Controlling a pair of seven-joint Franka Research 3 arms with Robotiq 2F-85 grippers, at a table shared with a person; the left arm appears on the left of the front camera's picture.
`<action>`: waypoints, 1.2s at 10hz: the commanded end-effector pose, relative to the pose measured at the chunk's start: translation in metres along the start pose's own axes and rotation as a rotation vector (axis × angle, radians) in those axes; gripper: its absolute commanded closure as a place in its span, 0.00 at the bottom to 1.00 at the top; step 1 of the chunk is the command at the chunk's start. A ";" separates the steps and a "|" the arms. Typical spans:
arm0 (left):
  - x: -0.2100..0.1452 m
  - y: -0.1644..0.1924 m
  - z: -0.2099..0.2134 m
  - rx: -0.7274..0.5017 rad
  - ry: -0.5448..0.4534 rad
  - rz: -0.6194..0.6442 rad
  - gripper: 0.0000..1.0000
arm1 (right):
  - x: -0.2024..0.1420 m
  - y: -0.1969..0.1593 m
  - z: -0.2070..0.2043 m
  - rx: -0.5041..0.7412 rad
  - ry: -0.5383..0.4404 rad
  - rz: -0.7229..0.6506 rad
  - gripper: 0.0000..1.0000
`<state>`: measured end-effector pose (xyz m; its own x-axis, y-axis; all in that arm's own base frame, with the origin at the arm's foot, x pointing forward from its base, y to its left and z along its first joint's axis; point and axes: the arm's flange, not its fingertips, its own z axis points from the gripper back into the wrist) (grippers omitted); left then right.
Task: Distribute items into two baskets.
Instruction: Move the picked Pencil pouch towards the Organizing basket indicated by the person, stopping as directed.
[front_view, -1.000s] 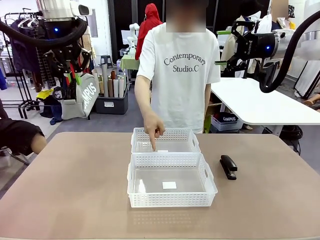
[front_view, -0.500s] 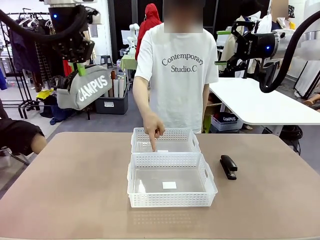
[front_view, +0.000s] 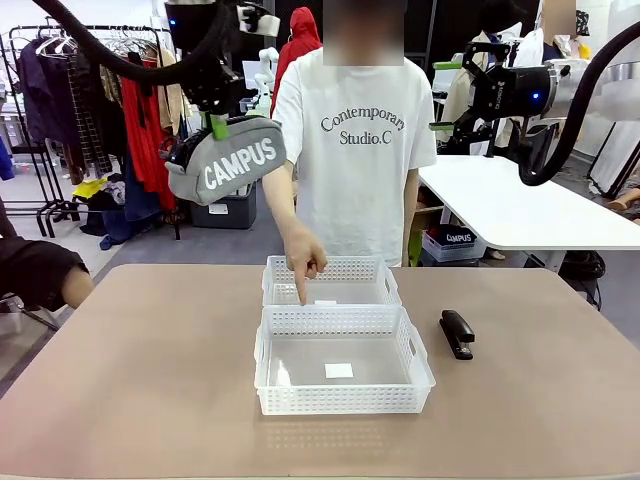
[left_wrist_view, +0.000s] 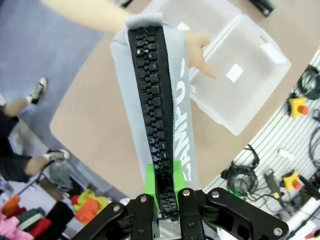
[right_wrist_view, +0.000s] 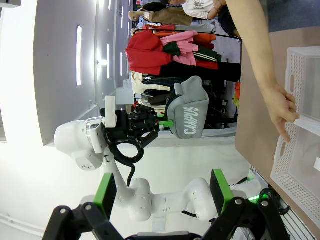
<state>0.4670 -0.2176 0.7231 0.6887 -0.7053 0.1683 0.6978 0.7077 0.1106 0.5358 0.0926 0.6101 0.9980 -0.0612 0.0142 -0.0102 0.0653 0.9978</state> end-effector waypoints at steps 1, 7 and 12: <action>0.011 -0.003 -0.001 0.037 -0.021 -0.146 1.00 | 0.000 0.001 0.000 0.001 -0.004 0.002 0.00; 0.044 -0.048 -0.032 0.013 -0.026 -0.435 1.00 | 0.000 0.001 0.000 0.001 -0.004 0.002 0.00; 0.049 -0.085 -0.058 -0.032 -0.006 -0.588 1.00 | 0.000 0.001 0.000 0.001 -0.004 0.002 0.00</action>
<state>0.4576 -0.3193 0.6733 0.2237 -0.9700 0.0953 0.9606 0.2359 0.1467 0.5358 0.0927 0.6101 0.9980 -0.0611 0.0142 -0.0102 0.0654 0.9978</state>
